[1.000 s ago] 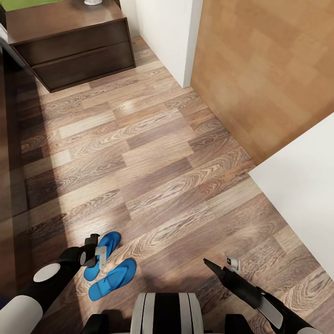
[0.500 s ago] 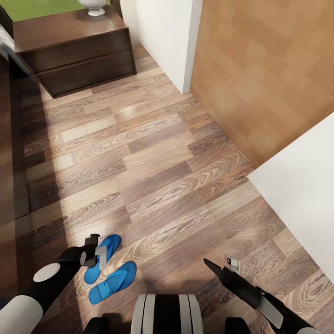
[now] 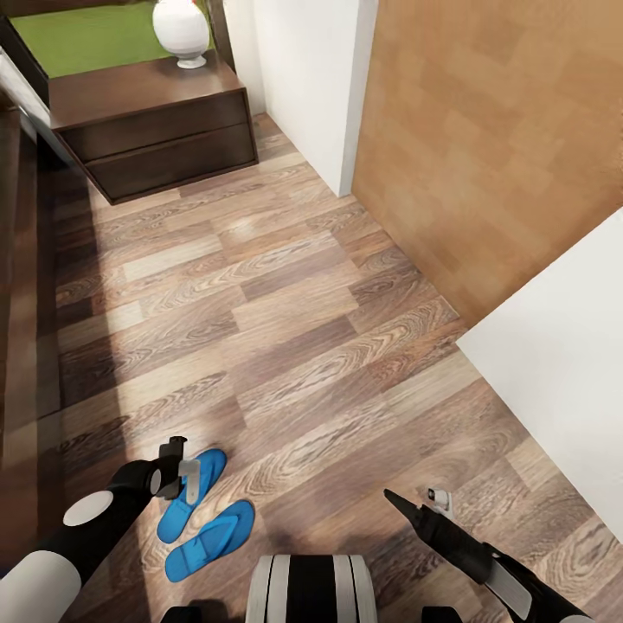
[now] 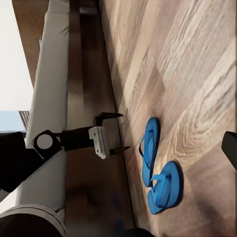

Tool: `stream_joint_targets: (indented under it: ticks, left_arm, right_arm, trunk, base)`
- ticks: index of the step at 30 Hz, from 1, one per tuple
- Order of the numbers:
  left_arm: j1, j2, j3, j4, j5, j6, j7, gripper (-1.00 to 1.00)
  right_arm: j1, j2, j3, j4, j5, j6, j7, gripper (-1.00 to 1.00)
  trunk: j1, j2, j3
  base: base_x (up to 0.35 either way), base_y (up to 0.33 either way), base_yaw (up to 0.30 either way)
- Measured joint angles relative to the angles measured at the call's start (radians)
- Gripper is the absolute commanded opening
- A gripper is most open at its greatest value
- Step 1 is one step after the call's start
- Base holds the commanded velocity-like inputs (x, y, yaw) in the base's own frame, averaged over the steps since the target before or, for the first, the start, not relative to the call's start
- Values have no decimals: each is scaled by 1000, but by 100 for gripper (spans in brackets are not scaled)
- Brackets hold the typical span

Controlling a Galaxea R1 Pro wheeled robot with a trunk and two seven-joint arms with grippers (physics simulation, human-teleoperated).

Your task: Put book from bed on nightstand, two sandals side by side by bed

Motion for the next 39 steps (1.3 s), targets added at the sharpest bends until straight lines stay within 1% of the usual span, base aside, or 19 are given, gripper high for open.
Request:
stream_joint_targets:
  ticks: [11,16,19,20,22,29,39]
  left_arm:
    - [0,-2,7,0,-1,-1,1,100]
    - [0,-3,8,0,1,-1,2,100]
    - [0,-4,8,0,2,-1,2,100]
    - [0,-8,8,0,6,-2,2,100]
    - [0,-12,8,0,9,-2,2,100]
    - [0,-22,9,1,16,-2,2,100]
    - [0,-25,9,0,19,0,1,100]
  right_arm:
    - [0,-2,-1,58,4,3,-1,100]
    - [0,-5,-2,78,2,28,-1,100]
    - [0,-6,-2,84,1,54,-2,100]
    - [0,-7,-2,88,0,74,-4,100]
    - [0,-7,-2,91,-1,82,-8,100]
    - [-1,-8,-2,95,-1,93,-15,100]
    - [0,-8,-1,98,-2,95,-16,100]
  trunk:
    - [-5,3,43]
    - [-7,4,62]
    - [-9,4,74]
    - [-9,5,77]
    - [-10,5,85]
    - [-13,7,112]
    - [-18,9,151]
  base:
    - [0,0,0]
    - [0,0,0]
    - [0,0,0]
    - [0,0,0]
    - [0,0,0]
    - [0,0,0]
    - [0,0,0]
